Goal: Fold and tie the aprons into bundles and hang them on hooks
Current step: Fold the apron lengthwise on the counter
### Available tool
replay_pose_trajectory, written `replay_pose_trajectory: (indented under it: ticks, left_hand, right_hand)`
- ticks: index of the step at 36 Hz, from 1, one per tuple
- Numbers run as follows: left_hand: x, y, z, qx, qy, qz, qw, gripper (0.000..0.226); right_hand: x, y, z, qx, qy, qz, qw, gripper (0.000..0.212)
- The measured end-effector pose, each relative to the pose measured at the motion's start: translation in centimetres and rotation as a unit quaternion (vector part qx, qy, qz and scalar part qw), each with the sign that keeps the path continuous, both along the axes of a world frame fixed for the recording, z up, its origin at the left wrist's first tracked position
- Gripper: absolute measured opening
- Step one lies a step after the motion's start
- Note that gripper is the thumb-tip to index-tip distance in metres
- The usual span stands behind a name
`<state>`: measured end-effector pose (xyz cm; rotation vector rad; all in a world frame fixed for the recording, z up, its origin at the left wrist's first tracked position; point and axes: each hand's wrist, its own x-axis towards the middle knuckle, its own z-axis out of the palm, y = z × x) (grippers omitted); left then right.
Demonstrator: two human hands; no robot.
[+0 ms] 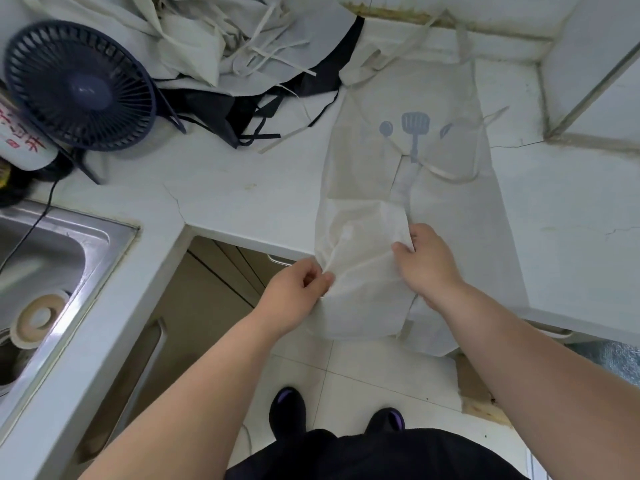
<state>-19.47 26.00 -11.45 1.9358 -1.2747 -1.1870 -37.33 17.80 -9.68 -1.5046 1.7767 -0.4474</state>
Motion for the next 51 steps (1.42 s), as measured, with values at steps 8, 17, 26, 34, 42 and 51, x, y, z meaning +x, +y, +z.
replay_pose_trajectory:
  ticks: [8, 17, 26, 34, 42, 51]
  left_hand:
    - [-1.7, 0.2, 0.8, -0.099, 0.001, 0.034, 0.994, 0.015]
    - [-1.6, -2.0, 2.6, 0.060, 0.161, 0.051, 0.984, 0.011]
    - [-3.8, -5.7, 3.4, 0.082, 0.194, 0.114, 0.971, 0.010]
    - [-6.7, -5.9, 2.1, 0.002, 0.156, 0.147, 0.977, 0.018]
    - [-5.4, -6.1, 2.1, 0.034, 0.204, 0.106, 0.973, 0.010]
    - [-2.4, -5.7, 2.7, 0.095, 0.181, 0.051, 0.977, 0.012]
  right_hand:
    - [1.5, 1.5, 2.4, -0.097, 0.051, 0.110, 0.988, 0.054]
    - [1.9, 2.0, 2.9, -0.127, 0.151, 0.176, 0.965, 0.014]
    - [-0.3, 3.5, 4.0, 0.201, -0.042, -0.017, 0.979, 0.064]
    - [-0.3, 6.7, 3.1, 0.236, -0.349, -0.211, 0.882, 0.071]
    - [-0.9, 7.1, 1.9, -0.031, -0.152, -0.217, 0.964, 0.032]
    - [-2.7, 8.5, 2.2, 0.201, -0.256, -0.192, 0.926, 0.056]
